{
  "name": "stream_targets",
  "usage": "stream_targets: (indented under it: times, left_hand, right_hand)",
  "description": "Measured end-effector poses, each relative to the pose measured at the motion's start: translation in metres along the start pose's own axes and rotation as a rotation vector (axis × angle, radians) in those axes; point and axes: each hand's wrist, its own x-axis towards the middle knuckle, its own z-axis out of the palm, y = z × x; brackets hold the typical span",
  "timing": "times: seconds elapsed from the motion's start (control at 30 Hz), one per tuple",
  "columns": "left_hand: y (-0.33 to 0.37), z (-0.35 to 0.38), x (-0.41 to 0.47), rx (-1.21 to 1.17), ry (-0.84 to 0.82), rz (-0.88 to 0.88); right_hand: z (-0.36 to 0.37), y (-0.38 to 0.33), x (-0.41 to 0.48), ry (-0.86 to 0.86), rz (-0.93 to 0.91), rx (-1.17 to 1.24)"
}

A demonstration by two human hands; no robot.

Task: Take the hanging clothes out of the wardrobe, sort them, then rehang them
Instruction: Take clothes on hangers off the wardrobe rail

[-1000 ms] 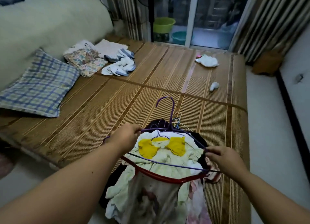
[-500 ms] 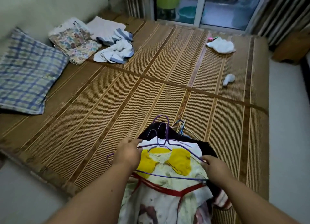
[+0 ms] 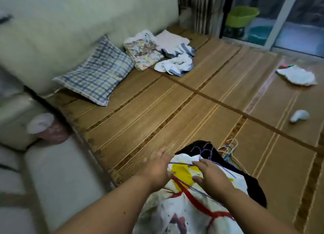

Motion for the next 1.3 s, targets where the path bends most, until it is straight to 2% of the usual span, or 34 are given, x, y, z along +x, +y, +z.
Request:
stream_targets:
  times: [0.1,0.33,0.63,0.8,1.0,1.13,1.3]
  left_hand:
    - [-0.029,-0.035,-0.041,0.075,0.089,-0.034]
    - [-0.115,-0.103,-0.175,0.105,0.35,-0.29]
    - [-0.199,-0.148,-0.411,0.228,0.672,-0.704]
    - [-0.21,-0.153,-0.539,0.281,0.781,-0.97]
    - [-0.193,-0.178,-0.656,0.4,0.948,-1.277]
    - [-0.174,-0.205,-0.722,0.538,0.953,-1.51]
    - [-0.145,-0.243,-0.785,0.904,0.894,-1.713]
  right_hand:
    - [-0.021,-0.065,0.008,0.04,-0.189,-0.062]
    - [-0.057,-0.245,-0.003,0.099,-0.597,-0.182]
    - [-0.033,-0.49,-0.105,0.199,-1.128,-0.213]
    - [-0.021,-0.597,-0.2,0.218,-1.416,-0.101]
    - [-0.028,-0.685,-0.308,0.205,-1.73,0.041]
    - [-0.039,-0.74,-0.361,0.158,-1.875,0.207]
    - [-0.048,-0.812,-0.407,0.069,-2.029,0.309]
